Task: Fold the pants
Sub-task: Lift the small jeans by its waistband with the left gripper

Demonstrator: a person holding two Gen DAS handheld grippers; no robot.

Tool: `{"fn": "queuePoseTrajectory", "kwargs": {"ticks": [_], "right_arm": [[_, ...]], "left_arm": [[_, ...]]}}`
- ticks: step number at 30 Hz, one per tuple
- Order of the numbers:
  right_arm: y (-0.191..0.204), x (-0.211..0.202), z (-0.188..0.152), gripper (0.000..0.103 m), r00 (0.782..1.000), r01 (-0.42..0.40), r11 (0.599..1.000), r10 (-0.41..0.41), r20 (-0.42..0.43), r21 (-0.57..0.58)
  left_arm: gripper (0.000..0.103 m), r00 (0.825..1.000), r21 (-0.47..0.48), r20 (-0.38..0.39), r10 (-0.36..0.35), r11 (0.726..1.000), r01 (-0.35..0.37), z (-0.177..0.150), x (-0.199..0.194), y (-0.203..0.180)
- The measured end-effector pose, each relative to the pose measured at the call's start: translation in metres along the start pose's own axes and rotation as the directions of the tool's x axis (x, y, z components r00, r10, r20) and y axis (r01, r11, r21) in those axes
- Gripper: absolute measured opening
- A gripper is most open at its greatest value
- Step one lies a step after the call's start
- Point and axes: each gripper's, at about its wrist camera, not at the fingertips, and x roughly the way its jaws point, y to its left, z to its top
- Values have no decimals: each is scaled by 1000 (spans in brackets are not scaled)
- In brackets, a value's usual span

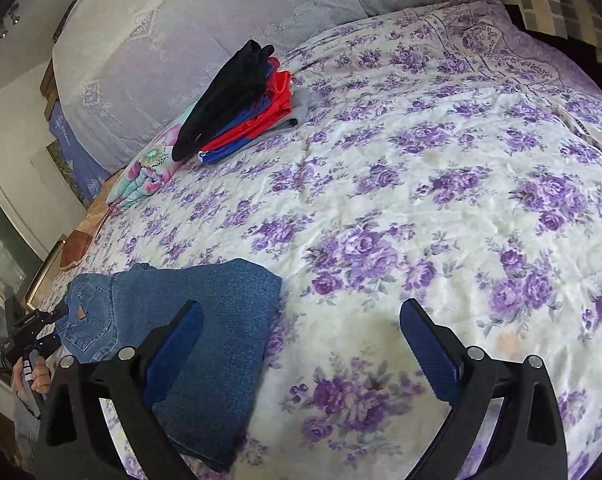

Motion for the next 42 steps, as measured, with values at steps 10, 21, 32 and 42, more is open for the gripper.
{"fn": "queuePoseTrajectory", "kwargs": {"ticks": [10,21,32,42], "right_arm": [[-31,-20,-8,99,998,-26,996,22,54,81],[-54,-42,-21,99,988,-90,987,71,135,135],[-67,-48,-21,99,978,-160,973,133,162,168],[-66,-45,-21,99,980,-144,977,119,157,159]], "left_arm": [[31,986,250,141,92,960,-125,-4,-37,-89],[24,969,617,245,-42,777,-122,-52,-59,-252],[24,998,952,10,-63,307,10,-249,52,-367],[51,998,989,-41,-39,139,47,-305,76,-351]]}}
